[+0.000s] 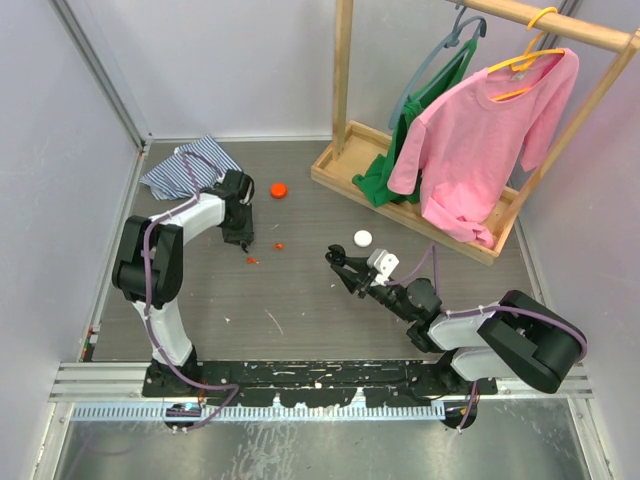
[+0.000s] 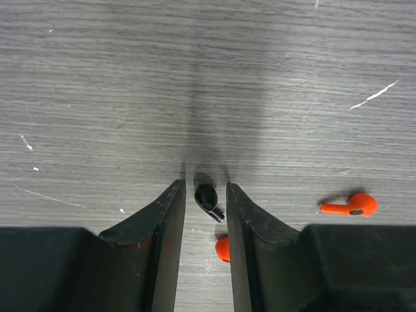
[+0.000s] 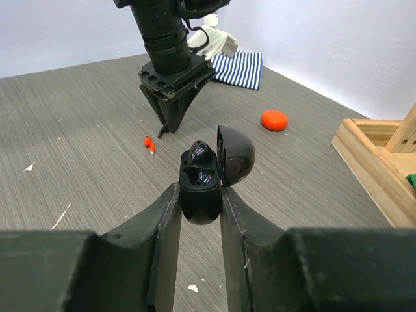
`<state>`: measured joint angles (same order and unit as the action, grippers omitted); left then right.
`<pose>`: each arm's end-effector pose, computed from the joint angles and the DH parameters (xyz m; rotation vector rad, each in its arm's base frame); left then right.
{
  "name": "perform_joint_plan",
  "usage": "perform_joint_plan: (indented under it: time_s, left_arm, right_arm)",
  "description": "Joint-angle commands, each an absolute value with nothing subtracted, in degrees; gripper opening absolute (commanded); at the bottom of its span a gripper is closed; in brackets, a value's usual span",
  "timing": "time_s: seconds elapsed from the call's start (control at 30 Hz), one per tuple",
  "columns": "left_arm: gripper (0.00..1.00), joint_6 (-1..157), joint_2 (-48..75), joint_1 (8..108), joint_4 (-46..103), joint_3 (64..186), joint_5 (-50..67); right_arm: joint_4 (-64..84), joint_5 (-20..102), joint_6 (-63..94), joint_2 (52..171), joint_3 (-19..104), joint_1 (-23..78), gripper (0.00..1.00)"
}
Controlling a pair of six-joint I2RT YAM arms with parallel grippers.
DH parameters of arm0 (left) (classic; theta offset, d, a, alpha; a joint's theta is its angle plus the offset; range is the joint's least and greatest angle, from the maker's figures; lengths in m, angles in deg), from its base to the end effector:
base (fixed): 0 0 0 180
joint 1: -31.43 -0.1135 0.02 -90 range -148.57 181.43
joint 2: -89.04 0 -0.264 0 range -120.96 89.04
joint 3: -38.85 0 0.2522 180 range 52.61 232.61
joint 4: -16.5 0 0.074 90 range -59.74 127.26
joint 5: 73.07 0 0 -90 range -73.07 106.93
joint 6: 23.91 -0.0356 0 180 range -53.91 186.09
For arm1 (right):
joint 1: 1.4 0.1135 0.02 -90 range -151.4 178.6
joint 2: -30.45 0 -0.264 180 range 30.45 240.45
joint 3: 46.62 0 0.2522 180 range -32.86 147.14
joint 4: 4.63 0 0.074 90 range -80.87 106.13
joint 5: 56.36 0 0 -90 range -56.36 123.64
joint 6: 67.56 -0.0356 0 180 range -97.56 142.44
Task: Insert the wireless bluetooth earbuds into the charging case
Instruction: Pick up the earbud from the center of the board.
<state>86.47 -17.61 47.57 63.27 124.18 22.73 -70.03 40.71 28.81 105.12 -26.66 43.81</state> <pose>0.3578 -0.0998 0.1732 -0.1285 2.7442 -0.0345 0.1401 0.1474 0.1825 -0.7093 1.2260 0.6489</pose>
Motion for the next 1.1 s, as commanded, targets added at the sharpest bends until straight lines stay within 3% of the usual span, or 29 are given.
perform_joint_plan:
  time_s: [0.0,0.2,0.6,1.07]
  left_arm:
    - [0.32,85.60,-18.31,47.32,63.31,126.63,23.21]
    - [0.31,85.43,-18.61,47.30,63.81,126.45,22.82]
    - [0.18,84.83,-18.58,48.08,65.61,126.84,23.67]
    - [0.16,83.70,-9.38,53.51,68.44,127.02,29.75]
  right_arm:
    - [-72.83,41.28,28.86,105.24,-24.90,43.70,0.13]
    - [-72.70,41.45,28.81,105.15,-24.81,43.69,0.14]
    - [-72.70,41.37,28.78,104.92,-24.95,43.74,0.14]
    - [-72.43,40.48,28.69,104.03,-25.07,43.74,0.13]
